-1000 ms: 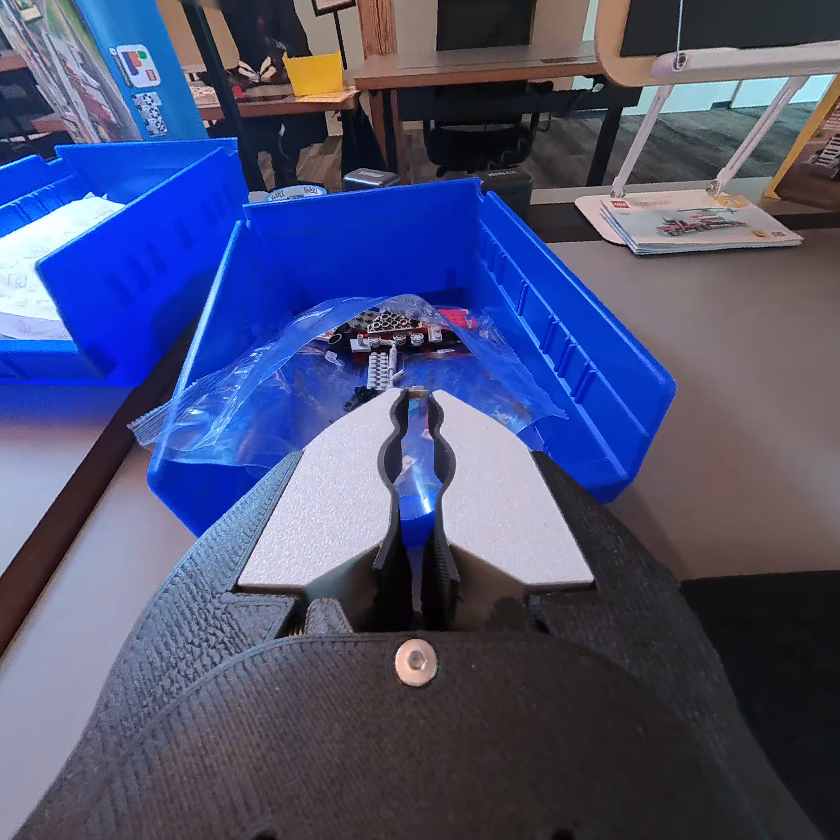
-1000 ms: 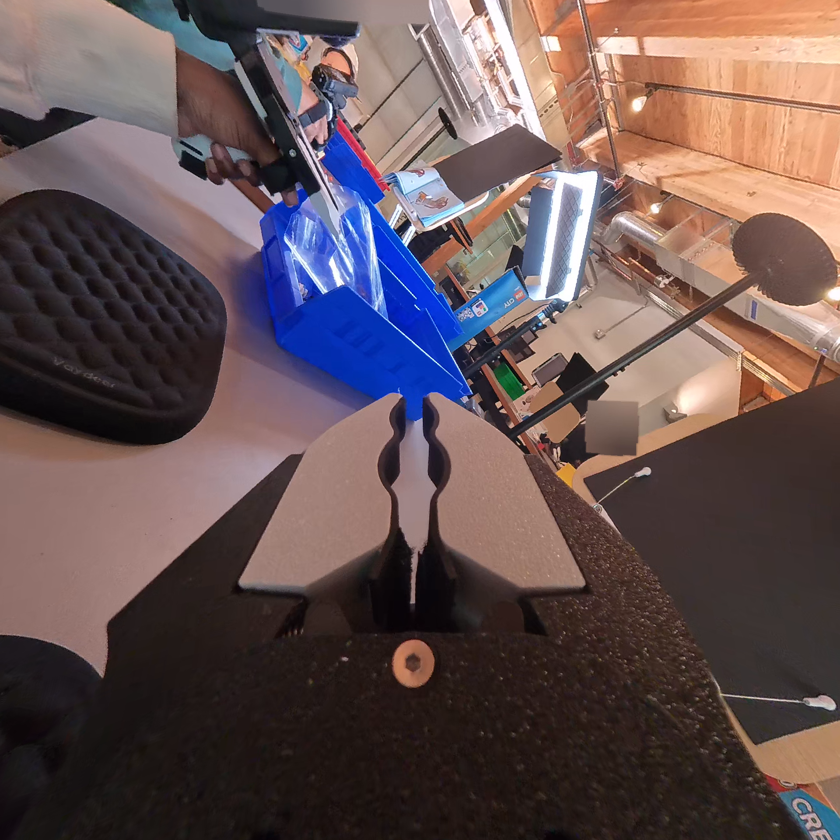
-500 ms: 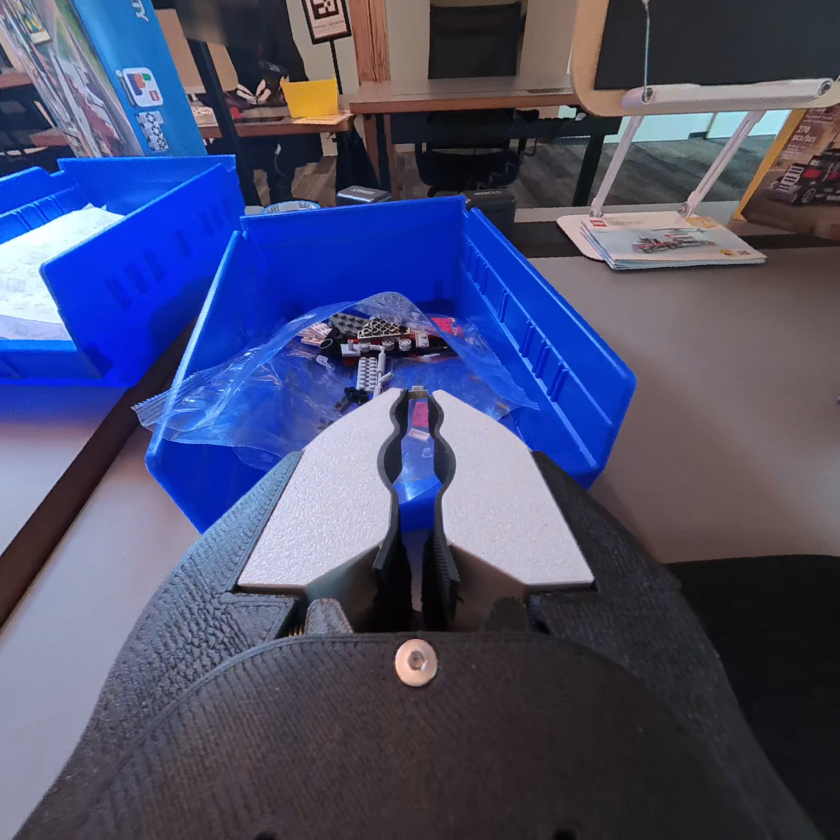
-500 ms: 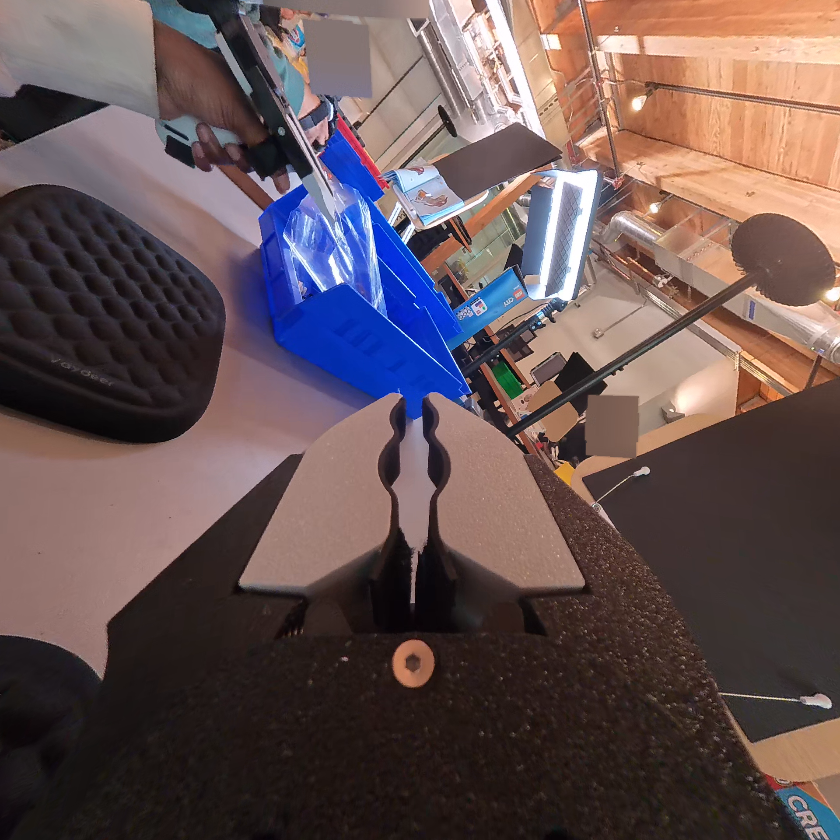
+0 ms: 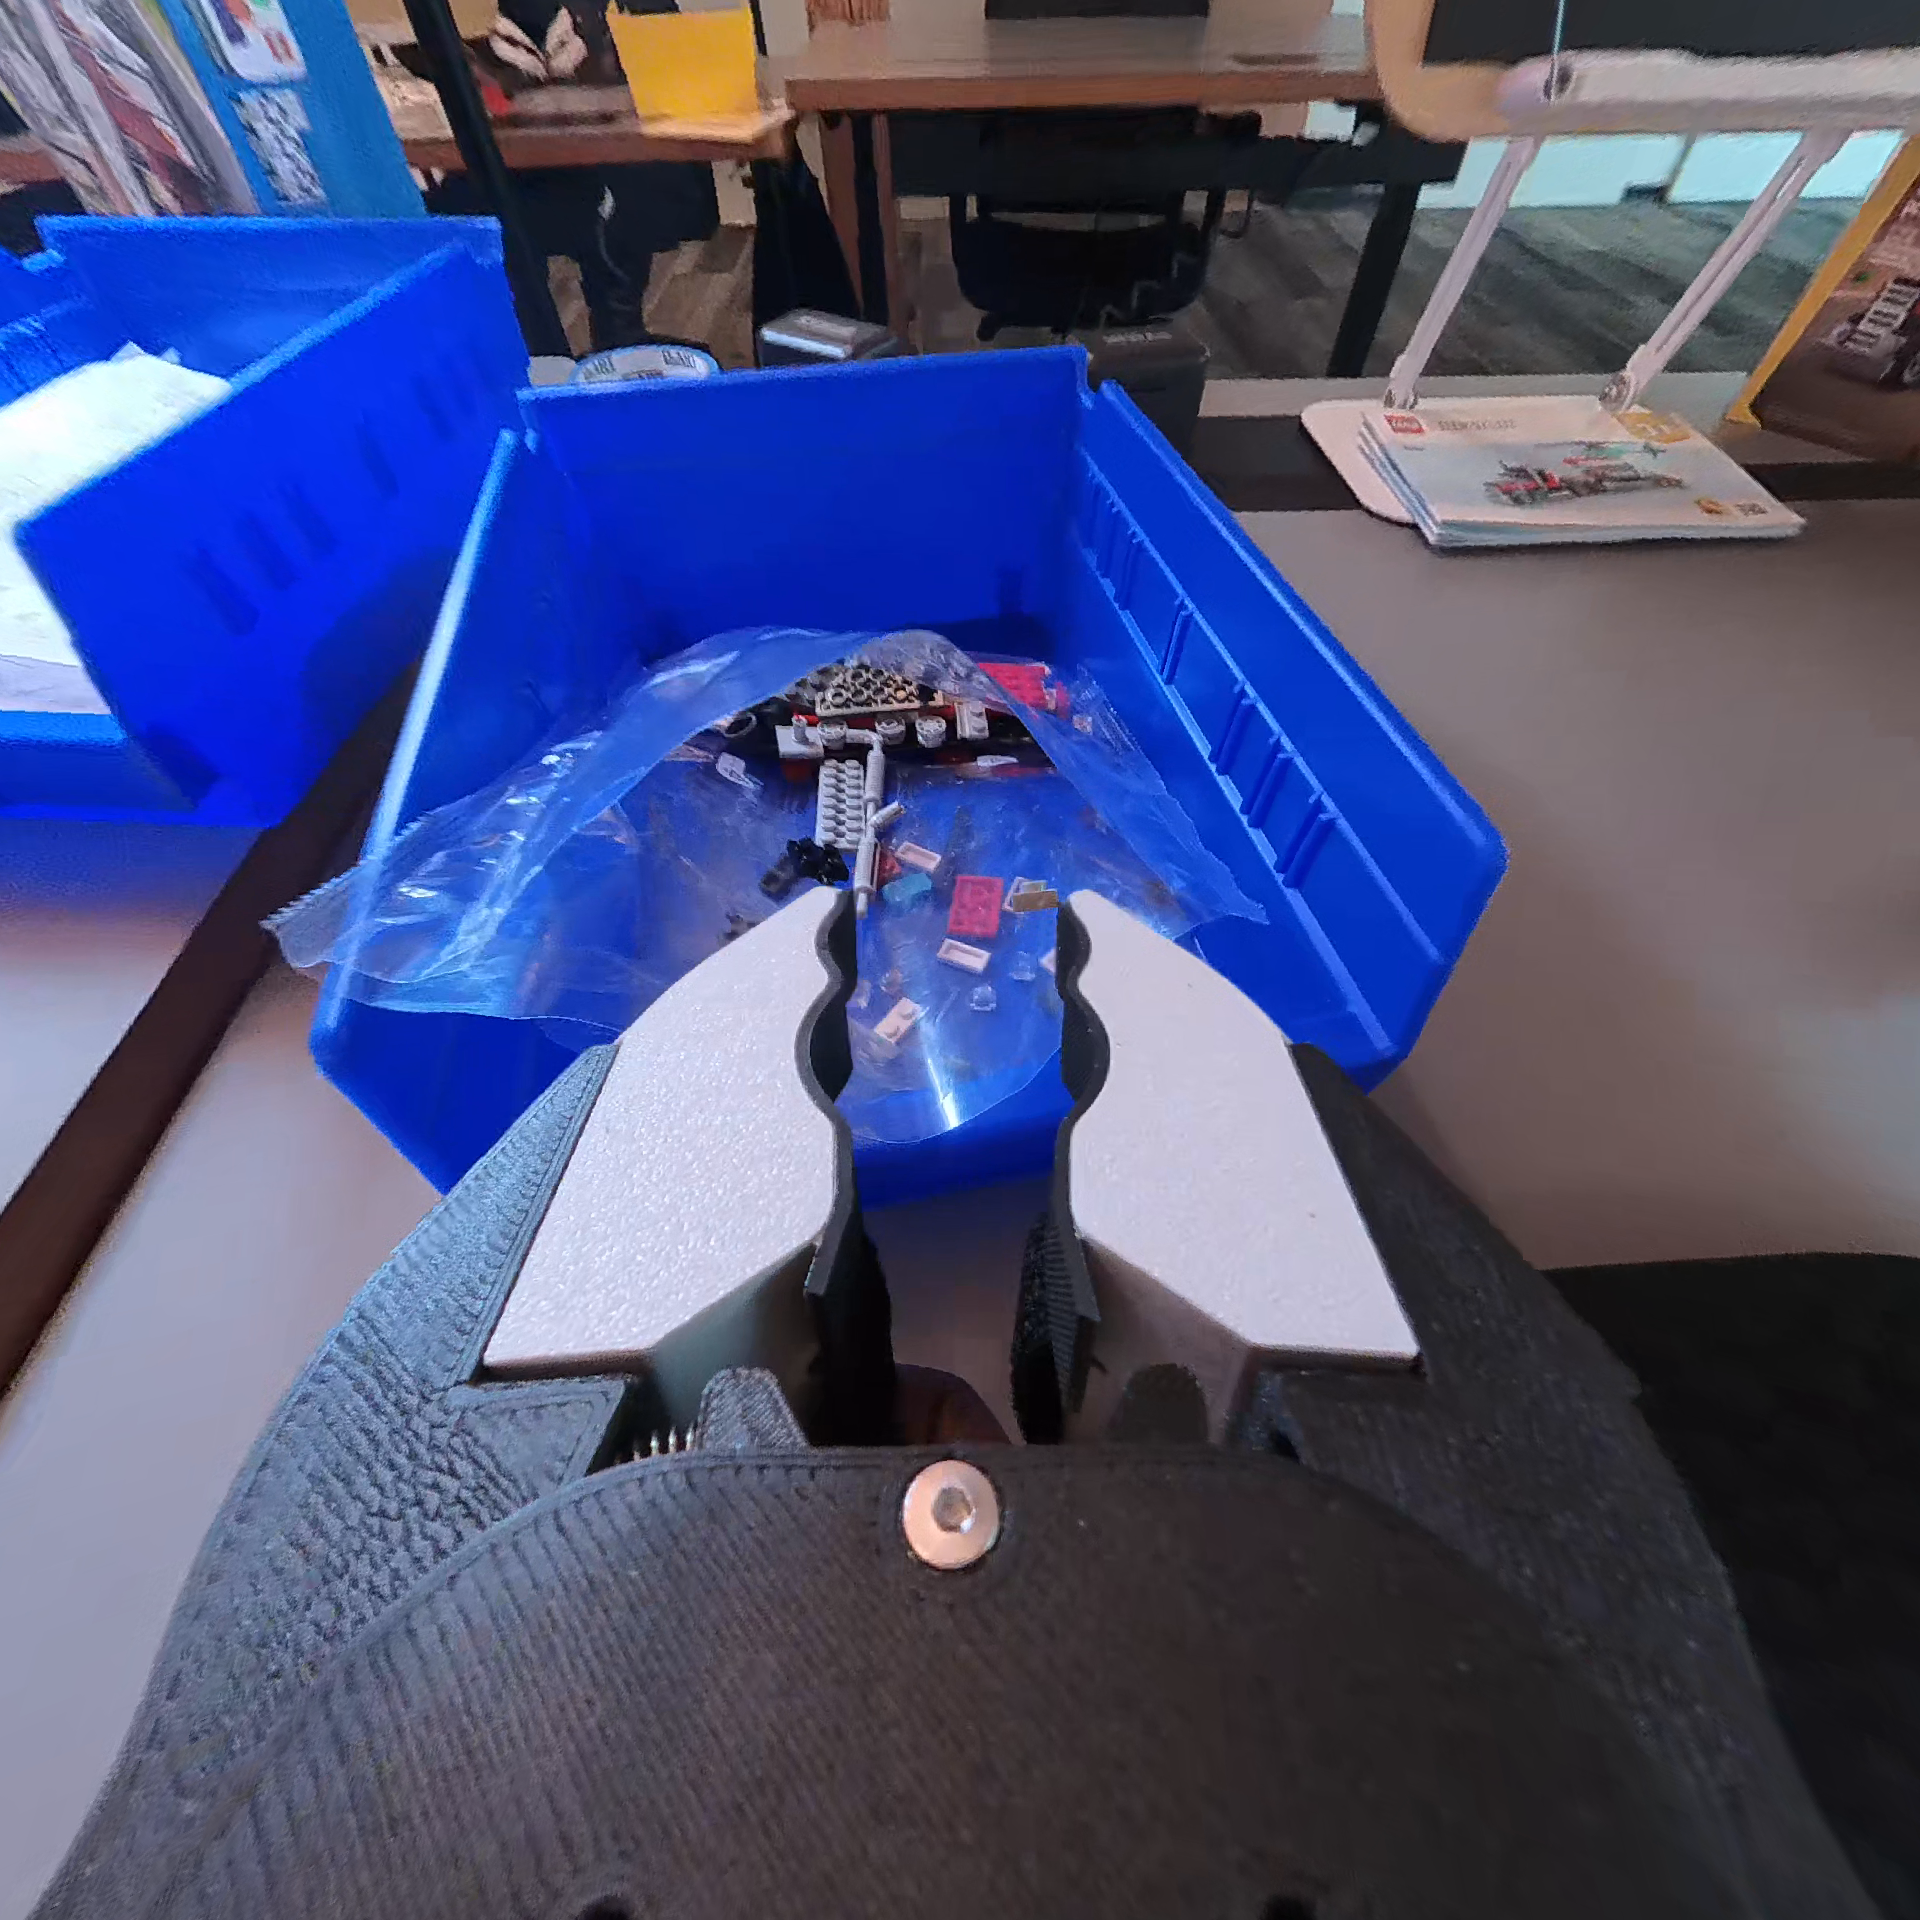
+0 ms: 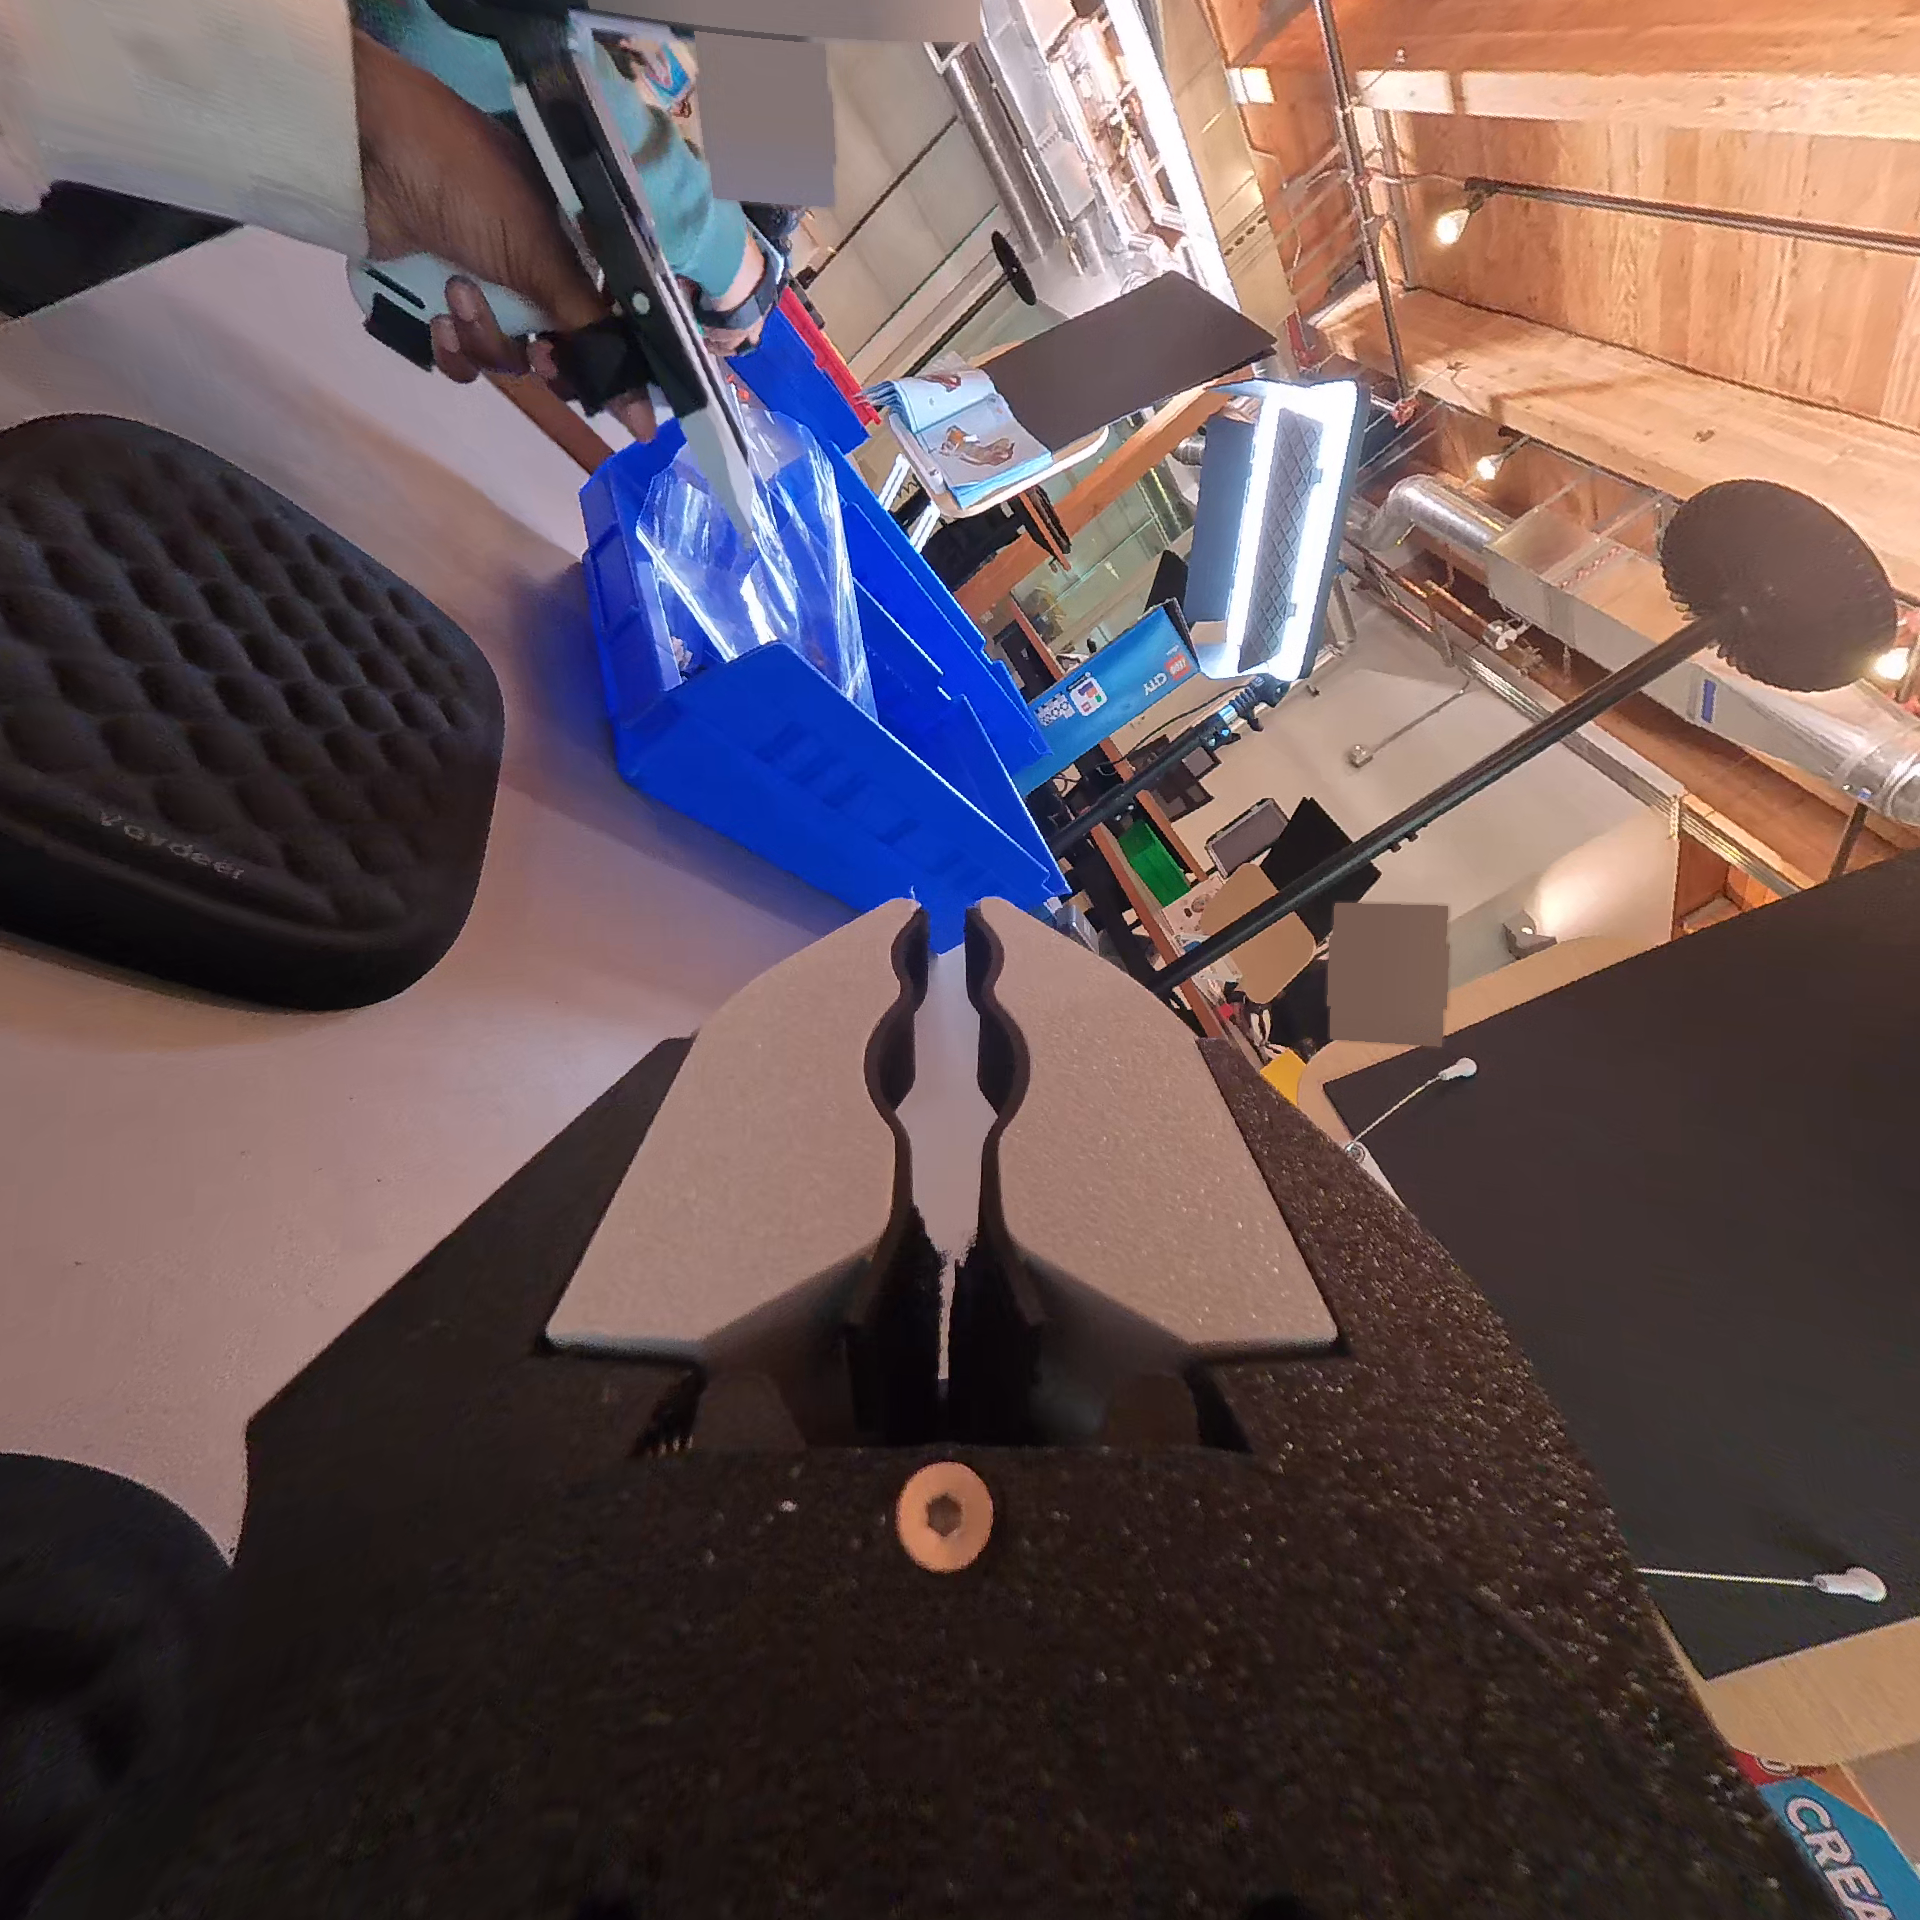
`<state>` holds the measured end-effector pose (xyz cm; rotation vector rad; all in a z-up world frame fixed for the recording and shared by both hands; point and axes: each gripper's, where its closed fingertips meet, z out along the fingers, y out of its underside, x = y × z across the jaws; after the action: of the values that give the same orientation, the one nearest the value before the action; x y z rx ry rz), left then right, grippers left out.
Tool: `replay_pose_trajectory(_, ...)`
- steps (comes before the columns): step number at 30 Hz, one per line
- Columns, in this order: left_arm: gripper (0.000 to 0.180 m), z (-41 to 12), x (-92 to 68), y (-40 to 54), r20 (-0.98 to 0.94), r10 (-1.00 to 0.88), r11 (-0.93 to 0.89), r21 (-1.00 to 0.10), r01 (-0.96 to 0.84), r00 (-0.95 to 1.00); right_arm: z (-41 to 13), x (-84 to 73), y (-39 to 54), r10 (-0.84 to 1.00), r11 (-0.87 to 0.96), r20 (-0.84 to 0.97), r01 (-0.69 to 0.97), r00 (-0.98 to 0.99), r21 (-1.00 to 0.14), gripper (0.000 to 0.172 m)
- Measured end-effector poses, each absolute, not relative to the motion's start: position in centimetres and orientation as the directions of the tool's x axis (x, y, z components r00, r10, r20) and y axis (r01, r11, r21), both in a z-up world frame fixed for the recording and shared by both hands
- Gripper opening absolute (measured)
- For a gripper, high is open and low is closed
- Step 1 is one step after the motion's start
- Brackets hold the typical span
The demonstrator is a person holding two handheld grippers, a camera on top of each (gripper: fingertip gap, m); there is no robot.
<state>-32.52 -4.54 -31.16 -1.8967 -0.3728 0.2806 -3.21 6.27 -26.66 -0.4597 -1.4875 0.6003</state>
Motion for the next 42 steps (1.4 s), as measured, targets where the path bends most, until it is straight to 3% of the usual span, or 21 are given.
replay_pose_trajectory(6,0.036,-28.8,-28.3,-4.5,0.002,0.251,-0.209,-0.976,0.056,0.968,-26.6,-3.2,6.4,0.629,0.774,0.777,-0.085,-0.010,-0.627,0.006)
replay_pose_trajectory(11,0.038,-30.6,-28.1,-3.5,-0.139,0.352,-0.306,-0.952,-0.027,0.926,-26.5,-3.2,6.4,0.624,0.779,0.781,-0.084,-0.002,-0.622,0.006)
replay_pose_trajectory(18,0.058,-34.5,-28.9,-2.2,-0.307,0.435,-0.513,-0.857,-0.048,0.846,-26.3,-3.0,6.5,0.622,0.781,0.783,-0.088,0.009,-0.619,0.006)
replay_pose_trajectory(35,0.062,-35.1,-30.1,-4.1,-0.327,0.400,-0.641,-0.768,0.006,0.856,-26.2,-3.0,6.5,0.616,0.786,0.788,-0.085,0.012,-0.613,0.006)
replay_pose_trajectory(38,0.059,-33.5,-30.1,-4.1,-0.317,0.438,-0.562,-0.827,-0.019,0.841,-25.9,-2.9,7.0,0.634,0.772,0.772,-0.082,0.033,-0.630,0.006)
replay_pose_trajectory(42,0.052,-25.7,-25.8,-2.7,-0.292,0.390,-0.153,-0.956,-0.251,0.873,-23.6,-0.7,12.2,0.781,0.607,0.584,-0.049,0.222,-0.793,0.006)
